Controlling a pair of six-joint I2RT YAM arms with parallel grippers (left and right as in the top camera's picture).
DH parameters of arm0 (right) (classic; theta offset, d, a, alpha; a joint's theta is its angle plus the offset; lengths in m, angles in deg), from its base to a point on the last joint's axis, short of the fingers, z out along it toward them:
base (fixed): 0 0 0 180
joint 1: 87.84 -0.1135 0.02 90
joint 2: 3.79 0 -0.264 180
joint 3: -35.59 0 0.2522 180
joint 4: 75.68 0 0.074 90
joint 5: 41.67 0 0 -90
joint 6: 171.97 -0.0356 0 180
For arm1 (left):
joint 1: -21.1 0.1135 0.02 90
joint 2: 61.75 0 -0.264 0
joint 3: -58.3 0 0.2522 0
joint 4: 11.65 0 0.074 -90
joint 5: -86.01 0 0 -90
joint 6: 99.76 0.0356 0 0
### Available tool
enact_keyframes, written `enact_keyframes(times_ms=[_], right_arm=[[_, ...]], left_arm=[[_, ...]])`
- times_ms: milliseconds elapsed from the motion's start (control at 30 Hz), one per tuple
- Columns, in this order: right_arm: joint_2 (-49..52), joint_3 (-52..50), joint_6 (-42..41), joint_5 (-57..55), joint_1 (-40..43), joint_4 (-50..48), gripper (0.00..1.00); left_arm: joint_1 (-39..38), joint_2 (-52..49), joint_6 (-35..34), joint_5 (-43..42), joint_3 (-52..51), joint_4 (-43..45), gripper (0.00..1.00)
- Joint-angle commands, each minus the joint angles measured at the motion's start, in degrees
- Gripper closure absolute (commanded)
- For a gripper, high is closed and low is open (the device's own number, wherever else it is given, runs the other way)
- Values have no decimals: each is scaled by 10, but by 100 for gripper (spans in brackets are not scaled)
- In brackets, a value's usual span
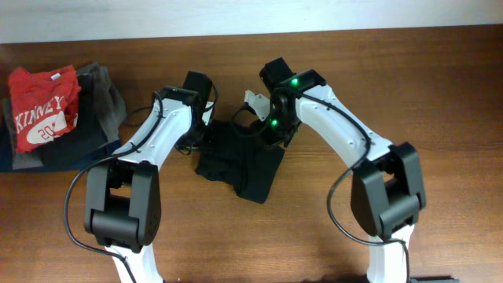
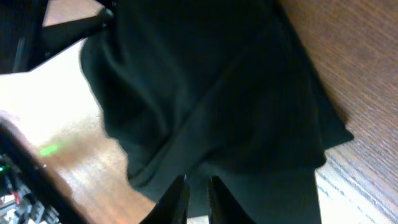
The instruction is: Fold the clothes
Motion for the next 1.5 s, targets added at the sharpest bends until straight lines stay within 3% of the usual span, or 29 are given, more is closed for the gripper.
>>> enact_keyframes(times_ms=[0, 267, 367, 467, 633, 800, 967, 1000, 1133, 1300, 1467], right_arm=[[38, 0, 3, 5, 0, -16, 84], [96, 0, -13, -169, 0, -104, 78], [99, 0, -16, -221, 5, -139, 67], [99, 0, -43, -233, 23, -144, 49], [80, 2, -43, -233, 45, -127, 39], [-10, 20, -43, -255, 62, -107, 34], [-105, 24, -43, -222, 66, -57, 27], [-116, 24, -43, -207, 66, -43, 27], [-121, 21, -37, -135, 65, 20, 26], [-120, 19, -37, -138, 67, 56, 26], [-120, 19, -37, -138, 67, 77, 26]], left_arm=[[0, -9, 7, 17, -47, 39, 58], [3, -14, 6, 77, -107, 91, 58], [4, -14, 5, 77, -110, 91, 59], [4, -14, 5, 75, -110, 85, 58], [4, -14, 3, 75, -110, 63, 59], [4, -9, -34, 69, -110, -27, 80], [4, 75, -49, 71, -108, -23, 82], [5, 104, -53, 70, -106, -6, 79], [5, 187, -49, 51, -105, 96, 44], [11, 181, -11, -34, -105, 141, 32], [52, 127, 31, -135, -105, 175, 28]])
